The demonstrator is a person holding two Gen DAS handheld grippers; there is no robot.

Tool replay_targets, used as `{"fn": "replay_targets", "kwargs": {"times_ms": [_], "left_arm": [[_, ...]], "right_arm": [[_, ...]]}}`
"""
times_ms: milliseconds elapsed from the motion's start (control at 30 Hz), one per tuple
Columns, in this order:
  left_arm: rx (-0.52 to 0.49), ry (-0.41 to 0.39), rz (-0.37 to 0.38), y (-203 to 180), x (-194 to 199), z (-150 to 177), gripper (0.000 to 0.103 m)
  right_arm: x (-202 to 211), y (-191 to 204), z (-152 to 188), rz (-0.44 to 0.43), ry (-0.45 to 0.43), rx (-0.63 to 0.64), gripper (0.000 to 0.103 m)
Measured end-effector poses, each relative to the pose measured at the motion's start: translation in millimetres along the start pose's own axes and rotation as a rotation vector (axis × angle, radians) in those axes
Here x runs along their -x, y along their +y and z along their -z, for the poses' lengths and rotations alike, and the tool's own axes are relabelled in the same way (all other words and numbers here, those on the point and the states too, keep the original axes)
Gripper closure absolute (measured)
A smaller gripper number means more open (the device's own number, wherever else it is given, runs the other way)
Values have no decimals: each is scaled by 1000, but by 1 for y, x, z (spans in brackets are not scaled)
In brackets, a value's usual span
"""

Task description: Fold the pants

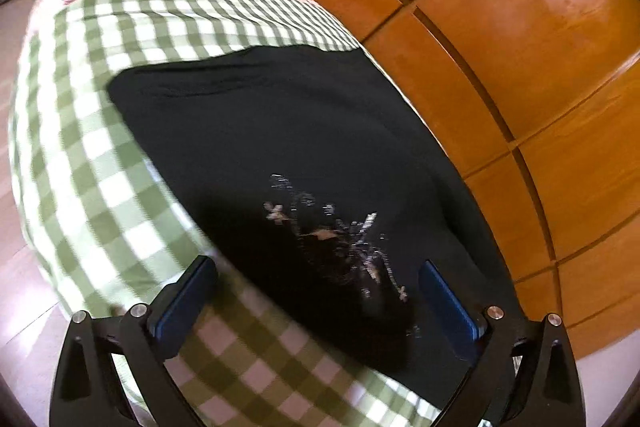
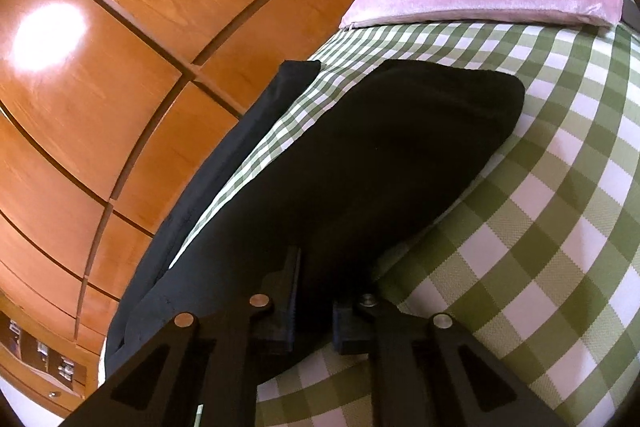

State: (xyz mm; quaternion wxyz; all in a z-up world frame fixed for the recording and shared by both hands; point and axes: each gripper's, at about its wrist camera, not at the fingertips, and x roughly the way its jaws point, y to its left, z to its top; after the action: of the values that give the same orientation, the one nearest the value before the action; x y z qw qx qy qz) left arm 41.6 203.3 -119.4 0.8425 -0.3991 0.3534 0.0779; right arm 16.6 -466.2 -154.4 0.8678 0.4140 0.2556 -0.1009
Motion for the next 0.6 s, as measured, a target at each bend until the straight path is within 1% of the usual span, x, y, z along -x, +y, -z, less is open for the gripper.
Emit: {"fn": "replay_targets", "kwargs": {"times_ms": [133,233,267,300,333,367,433,467,600], "left_arm": [[-6,-15,14,-6,-11,-5,2],[-45,-25,20,-9,-13,-3,5],[-62,-24,8,-9,-14,-3,14],[-69,-23,-9,-10,-16,-4,39],[-70,-19,-36,-8,-17,-5,54],[-54,-16,-82,-3,-19,-7,80],[17,-12,-35,8,-20,-10,82],[37,-5,-21,11,-20,-12,83],[-9,9,-17,5,-24,-16,90]], "right_arm": [[0,-1,0,-5,-2,3,93],[0,-2,-1,-13,-3,-1,93],[0,-2,0,-14,-3,-1,93],[0,-2,0,-13,-3,0,93],[0,-2,0,-11,-2,1,93],[1,-2,1,-10,-2,3,93],[0,-2,0,-8,-1,7,93],[0,-2,0,-8,0,7,93],[0,-1,0,-4,-1,10,93]]}}
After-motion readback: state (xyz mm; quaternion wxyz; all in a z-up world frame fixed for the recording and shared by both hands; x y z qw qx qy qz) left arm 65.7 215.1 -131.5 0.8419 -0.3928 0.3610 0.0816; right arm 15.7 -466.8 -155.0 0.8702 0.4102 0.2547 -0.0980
